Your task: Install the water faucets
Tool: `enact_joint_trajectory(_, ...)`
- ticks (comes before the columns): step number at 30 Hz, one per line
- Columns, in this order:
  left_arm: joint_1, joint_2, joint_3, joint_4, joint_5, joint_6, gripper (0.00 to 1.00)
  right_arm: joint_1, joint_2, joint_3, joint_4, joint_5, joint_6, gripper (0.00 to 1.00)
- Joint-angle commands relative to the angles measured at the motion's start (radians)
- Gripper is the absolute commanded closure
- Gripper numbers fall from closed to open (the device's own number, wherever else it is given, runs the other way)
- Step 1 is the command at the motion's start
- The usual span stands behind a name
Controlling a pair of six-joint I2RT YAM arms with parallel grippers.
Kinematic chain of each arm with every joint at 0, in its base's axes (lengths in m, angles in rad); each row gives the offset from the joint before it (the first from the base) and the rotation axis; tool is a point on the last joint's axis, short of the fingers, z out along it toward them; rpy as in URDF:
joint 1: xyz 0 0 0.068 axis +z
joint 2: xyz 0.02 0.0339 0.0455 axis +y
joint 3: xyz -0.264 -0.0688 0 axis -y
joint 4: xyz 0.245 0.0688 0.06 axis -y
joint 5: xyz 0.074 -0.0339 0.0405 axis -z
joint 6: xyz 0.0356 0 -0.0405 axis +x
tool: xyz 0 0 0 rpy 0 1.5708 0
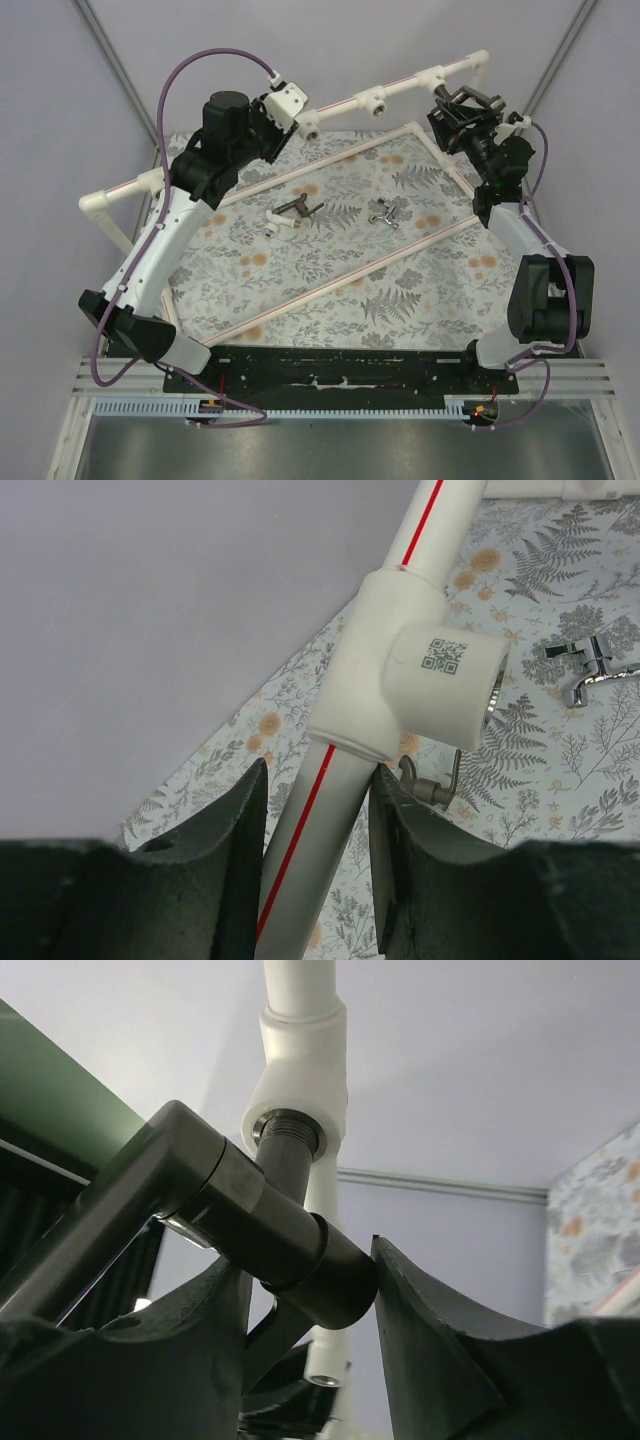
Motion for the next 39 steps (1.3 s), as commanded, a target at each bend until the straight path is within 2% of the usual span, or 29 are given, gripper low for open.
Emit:
enact_joint_trajectory(1,0.015,-0.039,-0.017,0.015,-0.074,-0.212,0.98,0.016,0.032,0.01,-0.095,0.271,0.374,0.6)
enact_joint_trajectory(7,0.015,-0.049,-0.023,0.016,-0.087,-0.209,0.98,0.015,-0.034,0.011,-0.135,0.281,0.288,0.41)
enact_joint_trajectory(10,0.015,-0.054,-0.025,0.015,-0.094,-0.203,0.98,0.01,-0.044,-0.004,-0.083,0.254,0.257,0.29)
enact_joint_trajectory(12,0.015,-0.057,-0.025,0.018,-0.097,-0.199,0.98,0.004,-0.05,-0.024,-0.03,0.242,0.25,0.25)
enact_joint_trajectory(18,0.015,-0.057,-0.025,0.013,-0.102,-0.196,0.98,-0.043,-0.122,-0.096,0.006,0.208,0.15,0.19)
enact_joint_trajectory(27,0.015,-0.048,-0.023,0.013,-0.093,-0.196,0.98,-0.109,-0.258,-0.19,-0.037,0.149,-0.074,0.19)
enact_joint_trajectory(31,0.015,-0.049,-0.02,0.015,-0.093,-0.193,0.98,-0.14,-0.358,-0.231,-0.199,0.168,-0.274,0.19)
enact_joint_trajectory(33,0.014,-0.051,-0.019,0.013,-0.093,-0.192,0.98,-0.154,-0.413,-0.201,-0.33,0.181,-0.434,0.18)
enact_joint_trajectory(35,0.015,-0.051,-0.02,0.013,-0.093,-0.189,0.98,-0.157,-0.464,-0.127,-0.541,0.217,-0.679,0.18)
enact_joint_trajectory(38,0.015,-0.051,-0.02,0.013,-0.097,-0.189,0.98,-0.148,-0.524,-0.006,-0.852,0.366,-1.017,0.19)
enact_joint_trajectory(39,0.015,-0.051,-0.02,0.012,-0.097,-0.187,0.98,-0.136,-0.542,0.025,-0.932,0.488,-1.098,0.19)
